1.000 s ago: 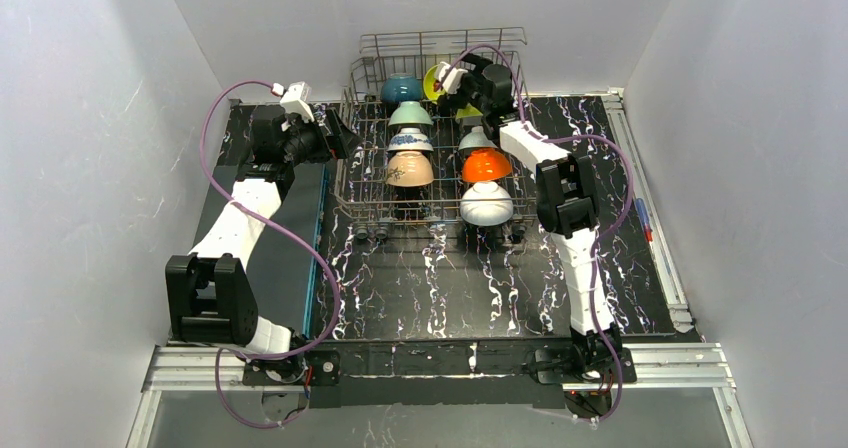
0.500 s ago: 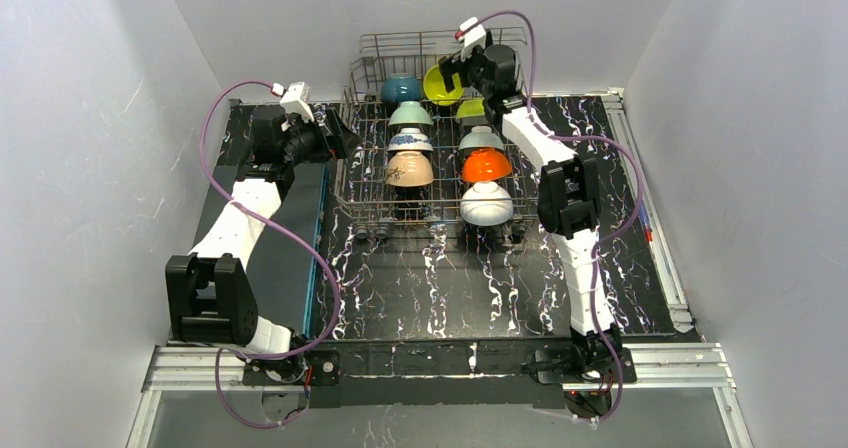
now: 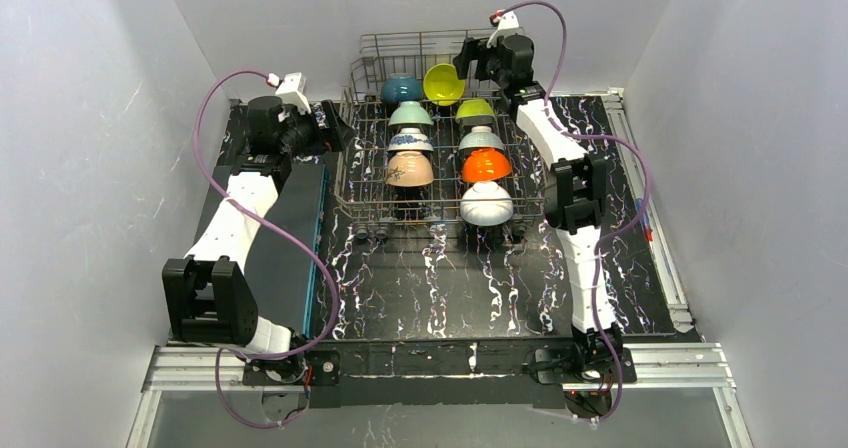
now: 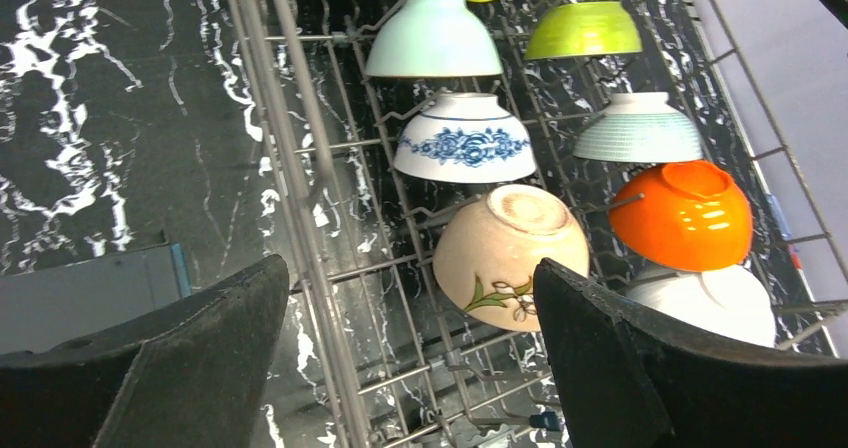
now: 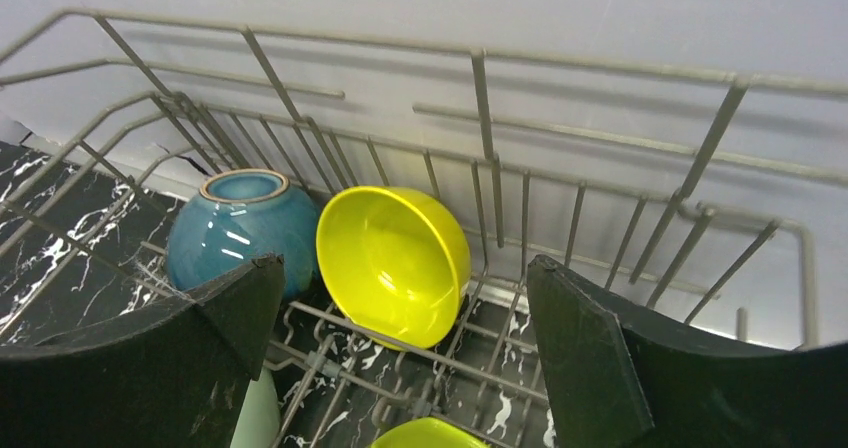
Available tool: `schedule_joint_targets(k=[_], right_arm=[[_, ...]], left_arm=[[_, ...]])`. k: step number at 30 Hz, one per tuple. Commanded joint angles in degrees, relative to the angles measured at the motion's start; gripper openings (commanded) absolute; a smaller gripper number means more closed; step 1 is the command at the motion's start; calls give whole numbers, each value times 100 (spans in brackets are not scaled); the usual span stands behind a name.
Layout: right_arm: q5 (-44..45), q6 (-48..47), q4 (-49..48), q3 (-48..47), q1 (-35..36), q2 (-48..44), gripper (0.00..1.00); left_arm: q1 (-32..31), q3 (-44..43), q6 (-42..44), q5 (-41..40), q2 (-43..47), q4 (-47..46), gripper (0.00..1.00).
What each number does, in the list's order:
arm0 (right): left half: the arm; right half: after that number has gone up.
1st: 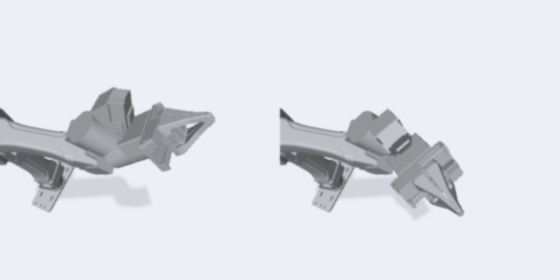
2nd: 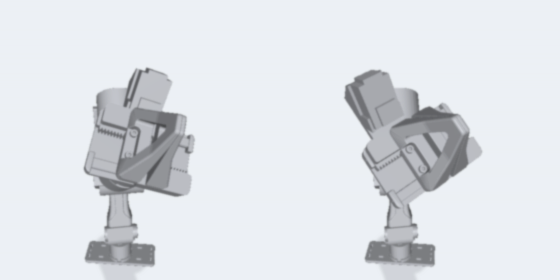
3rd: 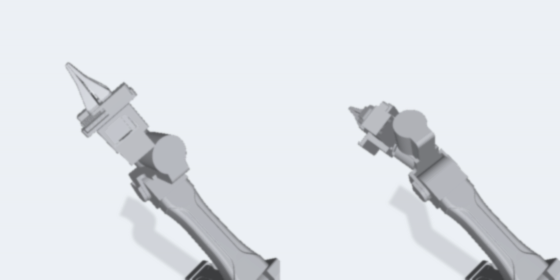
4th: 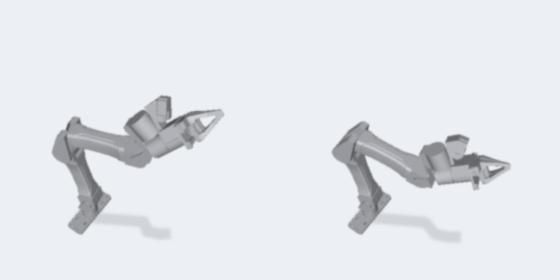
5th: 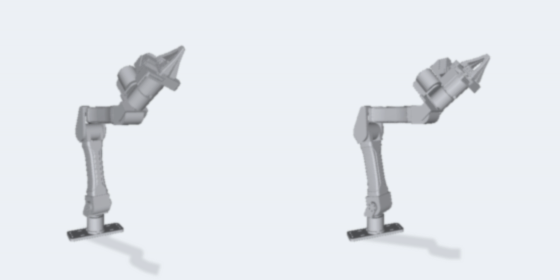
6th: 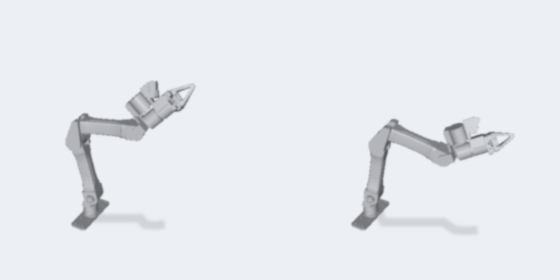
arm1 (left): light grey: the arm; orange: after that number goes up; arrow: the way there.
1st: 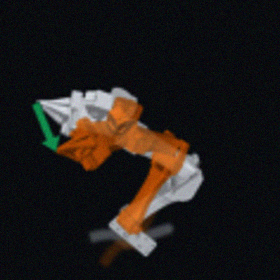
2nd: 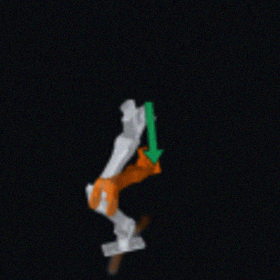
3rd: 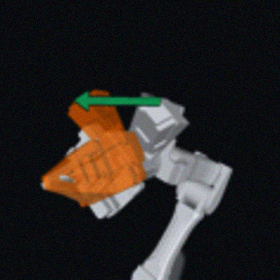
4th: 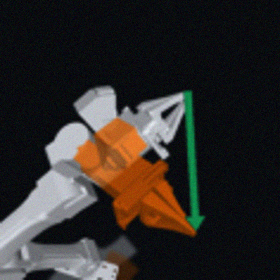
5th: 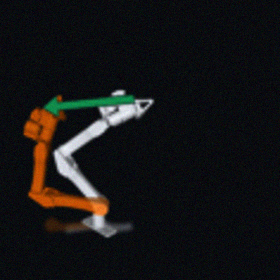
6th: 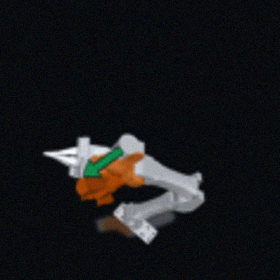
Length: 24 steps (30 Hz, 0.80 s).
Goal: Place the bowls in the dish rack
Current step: Adjust the bowl in the dish rack.
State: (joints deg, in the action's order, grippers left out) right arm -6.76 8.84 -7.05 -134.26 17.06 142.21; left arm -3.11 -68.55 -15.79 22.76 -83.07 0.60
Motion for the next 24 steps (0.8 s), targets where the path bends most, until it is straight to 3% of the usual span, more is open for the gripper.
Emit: schedule_joint_targets(k=[1,6,15,19,24], right_arm=[[-1,419,213,-331,-52,369,99],[-240,823,114,-499,-179,745,98],[-312,1040,-290,-1054,-238,1303,82],[-191,1037,-489,-1152,-244,1458,69],[-349,1075,-701,-1168,-244,1579,67]], left_arm=[[30,-237,288,-401,51,479,90],[26,-213,330,-393,94,444,90],[30,-206,338,-352,63,416,90],[30,-211,338,-330,42,415,90],[23,-238,340,-262,9,405,89]])
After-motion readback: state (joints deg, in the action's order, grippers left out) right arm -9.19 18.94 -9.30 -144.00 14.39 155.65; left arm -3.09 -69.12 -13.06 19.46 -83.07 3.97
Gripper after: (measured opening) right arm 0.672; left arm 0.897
